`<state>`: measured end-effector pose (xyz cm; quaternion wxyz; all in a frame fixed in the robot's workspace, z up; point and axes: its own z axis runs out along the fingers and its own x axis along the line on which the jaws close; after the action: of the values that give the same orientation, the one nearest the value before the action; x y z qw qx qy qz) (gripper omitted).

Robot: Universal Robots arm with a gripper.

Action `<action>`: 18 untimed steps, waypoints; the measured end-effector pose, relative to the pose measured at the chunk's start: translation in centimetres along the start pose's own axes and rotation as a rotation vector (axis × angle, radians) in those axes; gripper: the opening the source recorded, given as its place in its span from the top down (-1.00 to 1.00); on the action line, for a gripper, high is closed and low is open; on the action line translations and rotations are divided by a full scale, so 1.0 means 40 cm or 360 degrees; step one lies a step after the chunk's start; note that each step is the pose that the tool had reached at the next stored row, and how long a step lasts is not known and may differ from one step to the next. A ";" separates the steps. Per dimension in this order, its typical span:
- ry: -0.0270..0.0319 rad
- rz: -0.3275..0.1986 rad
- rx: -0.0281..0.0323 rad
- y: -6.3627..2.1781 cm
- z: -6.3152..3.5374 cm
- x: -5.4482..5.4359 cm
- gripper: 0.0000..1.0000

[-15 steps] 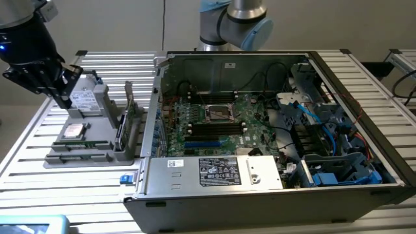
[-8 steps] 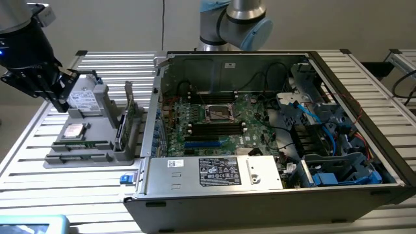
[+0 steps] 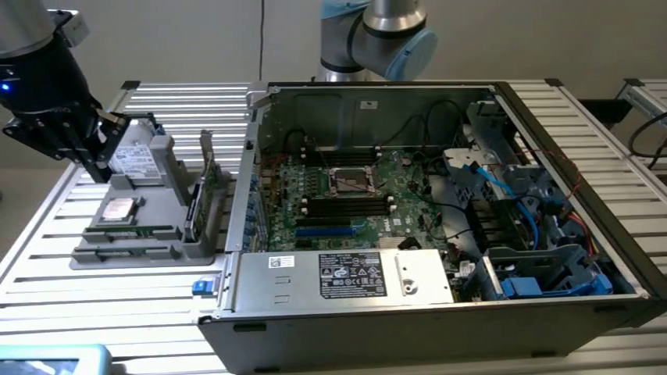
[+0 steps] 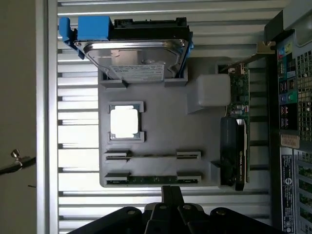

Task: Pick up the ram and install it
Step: 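Reach for the ram, then pick up the ram and move it above insertion slot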

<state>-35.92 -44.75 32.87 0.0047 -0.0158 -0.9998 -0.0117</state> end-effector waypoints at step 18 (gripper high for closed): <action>0.00029 -0.0113 0.00015 0.002 0.001 0.001 0.79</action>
<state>-35.96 -44.66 32.85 0.0052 0.0198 -0.9997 -0.0114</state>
